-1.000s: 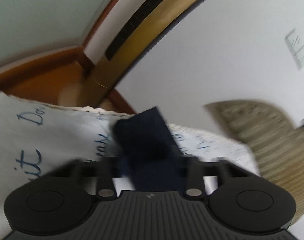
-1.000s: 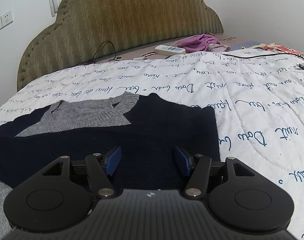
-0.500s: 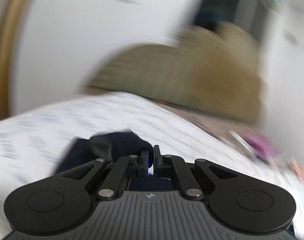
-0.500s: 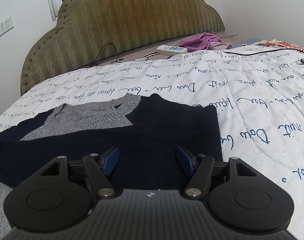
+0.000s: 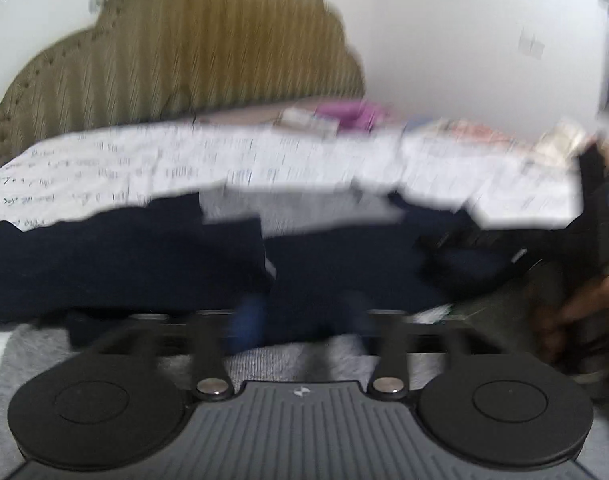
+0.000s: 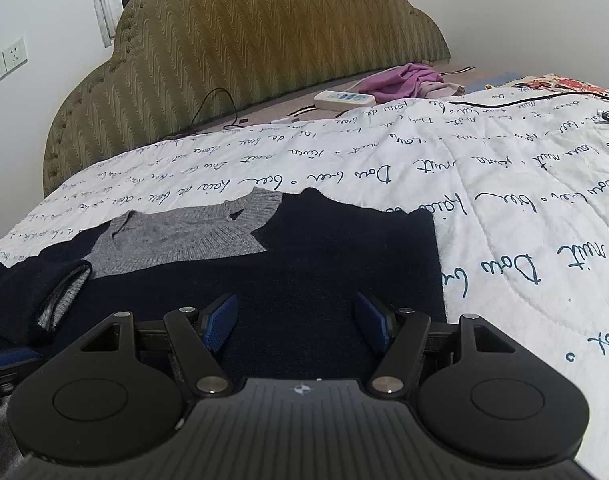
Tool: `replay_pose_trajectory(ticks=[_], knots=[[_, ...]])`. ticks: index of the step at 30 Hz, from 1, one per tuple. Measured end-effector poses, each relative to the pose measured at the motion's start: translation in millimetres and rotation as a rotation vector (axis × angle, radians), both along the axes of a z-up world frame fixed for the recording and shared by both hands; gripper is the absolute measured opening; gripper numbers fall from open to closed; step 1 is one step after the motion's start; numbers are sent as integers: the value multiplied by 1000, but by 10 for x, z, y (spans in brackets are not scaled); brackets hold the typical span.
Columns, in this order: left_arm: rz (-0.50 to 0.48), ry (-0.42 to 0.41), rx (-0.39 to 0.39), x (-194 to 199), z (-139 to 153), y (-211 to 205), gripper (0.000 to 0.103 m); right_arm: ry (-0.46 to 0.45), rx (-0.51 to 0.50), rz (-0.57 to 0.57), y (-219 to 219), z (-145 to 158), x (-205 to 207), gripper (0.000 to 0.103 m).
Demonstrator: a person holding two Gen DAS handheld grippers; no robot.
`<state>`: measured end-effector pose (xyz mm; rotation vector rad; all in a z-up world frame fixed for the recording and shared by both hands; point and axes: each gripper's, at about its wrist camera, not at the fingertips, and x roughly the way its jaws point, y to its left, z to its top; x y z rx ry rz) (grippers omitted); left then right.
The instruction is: Fold small clothes
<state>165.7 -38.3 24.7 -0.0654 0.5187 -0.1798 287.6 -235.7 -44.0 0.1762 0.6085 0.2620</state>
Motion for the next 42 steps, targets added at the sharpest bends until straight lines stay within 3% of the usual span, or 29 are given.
replay_pose_trajectory(ticks=[1, 3, 7, 9, 10, 11, 14, 17, 20, 23, 24, 26, 28, 31, 35, 38, 42], knots=[[23, -53, -60, -95, 42, 141, 99, 0, -3, 0, 5, 0, -2, 68], [111, -104, -183, -278, 92, 391, 98, -1, -17, 2, 27, 3, -6, 70], [257, -9, -382, -290, -35, 919, 98, 12, -108, 53, 184, 24, 24, 87], [328, 43, -419, -270, -188, 1088, 98, 24, -245, 55, 392, 114, 47, 85], [357, 62, -465, -272, -278, 1163, 98, 19, -268, 40, 488, 201, 32, 83], [363, 40, -506, -295, -322, 1217, 98, 2, -219, 46, 551, 304, -6, 83], [386, 36, -484, -250, -327, 1211, 99, 51, 76, 182, 727, 503, -38, 84], [377, 32, -466, -313, -299, 1159, 100, 283, 347, 286, 946, 417, 185, 81], [374, 28, -484, -295, -317, 1189, 101, 497, 529, 247, 1059, 129, 460, 72], [372, 28, -485, -308, -319, 1194, 102, 526, 571, 220, 1119, 34, 550, 71], [370, 28, -486, -305, -321, 1193, 102, 532, 585, 226, 1139, 33, 561, 67], [368, 28, -488, -249, -349, 1218, 103, 534, 572, 240, 1196, 57, 586, 54], [368, 28, -488, -250, -345, 1218, 103, 539, 510, 237, 1236, 50, 588, 28], [369, 26, -489, -254, -340, 1216, 103, 530, 517, 232, 1203, 36, 555, 16], [371, 25, -487, -249, -340, 1209, 103, 440, 478, 238, 1183, 194, 435, 16], [371, 24, -488, -248, -341, 1211, 103, 357, 507, 244, 1054, 408, 408, 16], [372, 25, -483, -242, -340, 1202, 103, 276, 564, 221, 552, 722, 371, 15]])
